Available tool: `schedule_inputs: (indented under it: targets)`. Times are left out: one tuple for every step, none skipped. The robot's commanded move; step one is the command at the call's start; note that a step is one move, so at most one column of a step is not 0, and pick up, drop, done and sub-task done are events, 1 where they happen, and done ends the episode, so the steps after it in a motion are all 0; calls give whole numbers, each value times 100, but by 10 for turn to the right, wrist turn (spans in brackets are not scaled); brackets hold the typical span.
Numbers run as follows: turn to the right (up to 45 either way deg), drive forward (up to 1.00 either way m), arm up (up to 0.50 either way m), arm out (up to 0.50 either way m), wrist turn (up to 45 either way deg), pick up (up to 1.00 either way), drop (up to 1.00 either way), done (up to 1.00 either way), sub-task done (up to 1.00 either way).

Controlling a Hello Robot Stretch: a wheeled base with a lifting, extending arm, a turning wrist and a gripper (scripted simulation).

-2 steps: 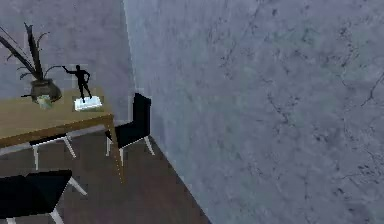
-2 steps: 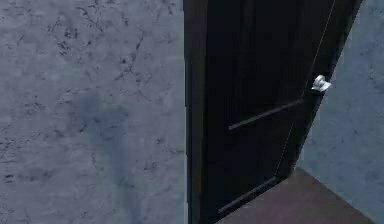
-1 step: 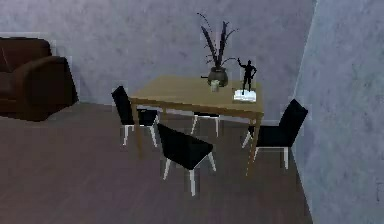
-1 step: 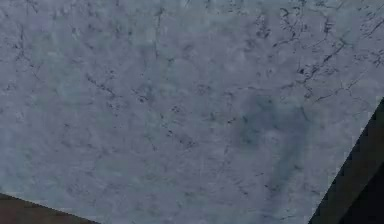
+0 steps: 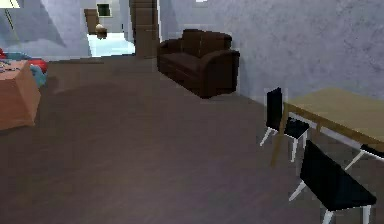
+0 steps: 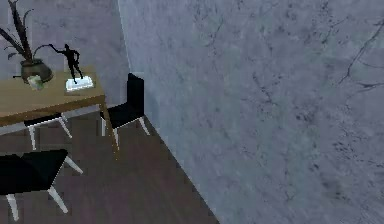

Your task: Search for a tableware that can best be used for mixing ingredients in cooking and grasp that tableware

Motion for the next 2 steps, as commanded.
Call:
schedule_inputs:
  targets:
    - [-210,0,0,0,0,0,0,0,0]
    - [0,100,0,0,0,0,0,0,0]
